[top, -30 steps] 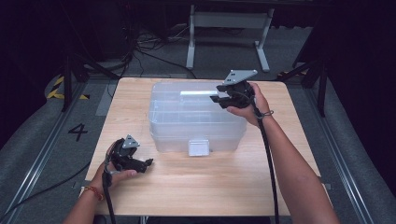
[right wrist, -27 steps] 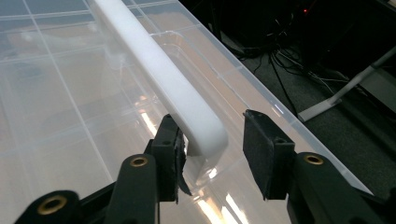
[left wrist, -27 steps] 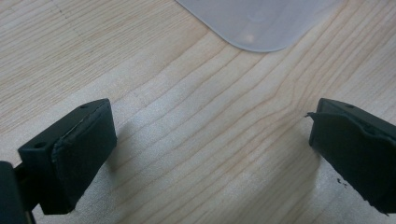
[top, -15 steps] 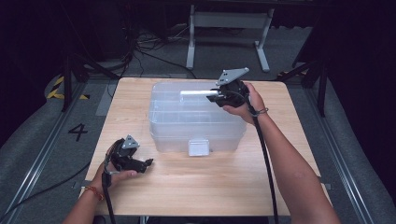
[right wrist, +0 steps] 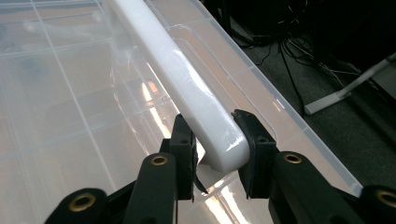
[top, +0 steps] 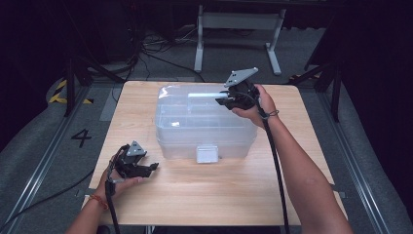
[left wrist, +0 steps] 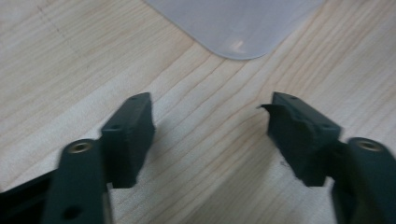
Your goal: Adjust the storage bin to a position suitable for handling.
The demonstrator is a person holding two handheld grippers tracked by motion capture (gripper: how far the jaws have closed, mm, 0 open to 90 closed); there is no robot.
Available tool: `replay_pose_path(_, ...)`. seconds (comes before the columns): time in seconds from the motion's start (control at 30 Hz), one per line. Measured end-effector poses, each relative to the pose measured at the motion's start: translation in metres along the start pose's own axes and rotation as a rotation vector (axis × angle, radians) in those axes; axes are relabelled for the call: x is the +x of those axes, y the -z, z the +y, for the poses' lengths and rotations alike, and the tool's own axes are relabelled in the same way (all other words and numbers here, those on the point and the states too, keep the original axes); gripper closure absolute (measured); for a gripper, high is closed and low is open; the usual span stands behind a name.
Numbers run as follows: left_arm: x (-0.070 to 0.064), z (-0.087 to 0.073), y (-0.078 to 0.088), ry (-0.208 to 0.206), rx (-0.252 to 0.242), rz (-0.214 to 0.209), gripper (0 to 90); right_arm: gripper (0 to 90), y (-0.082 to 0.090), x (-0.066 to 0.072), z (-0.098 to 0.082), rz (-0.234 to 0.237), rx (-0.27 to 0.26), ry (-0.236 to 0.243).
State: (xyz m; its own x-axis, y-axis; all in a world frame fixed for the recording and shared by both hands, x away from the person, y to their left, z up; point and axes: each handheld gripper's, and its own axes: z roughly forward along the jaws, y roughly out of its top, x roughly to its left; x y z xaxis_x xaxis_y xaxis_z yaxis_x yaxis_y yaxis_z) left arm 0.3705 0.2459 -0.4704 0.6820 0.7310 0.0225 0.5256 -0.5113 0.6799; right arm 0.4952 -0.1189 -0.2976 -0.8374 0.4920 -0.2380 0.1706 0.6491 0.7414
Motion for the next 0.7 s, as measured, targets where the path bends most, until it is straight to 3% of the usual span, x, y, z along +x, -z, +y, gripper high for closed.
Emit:
replay_pose_path(0.3,0.001,0.012,0.029,-0.007,-0.150,0.001,54.6,70.8,0.000,-0.008,0.009,0.004,0.022,-0.022)
replay_pose_path(0.5,0.000,0.030,0.042,-0.045,-0.199,0.006,60.2,71.0,0.000,-0.014,0.014,-0.002,0.026,-0.031)
replay_pose_path(0.7,-0.004,0.044,0.054,-0.052,-0.242,0.015,65.9,71.0,0.000,-0.017,0.017,-0.002,0.040,-0.033)
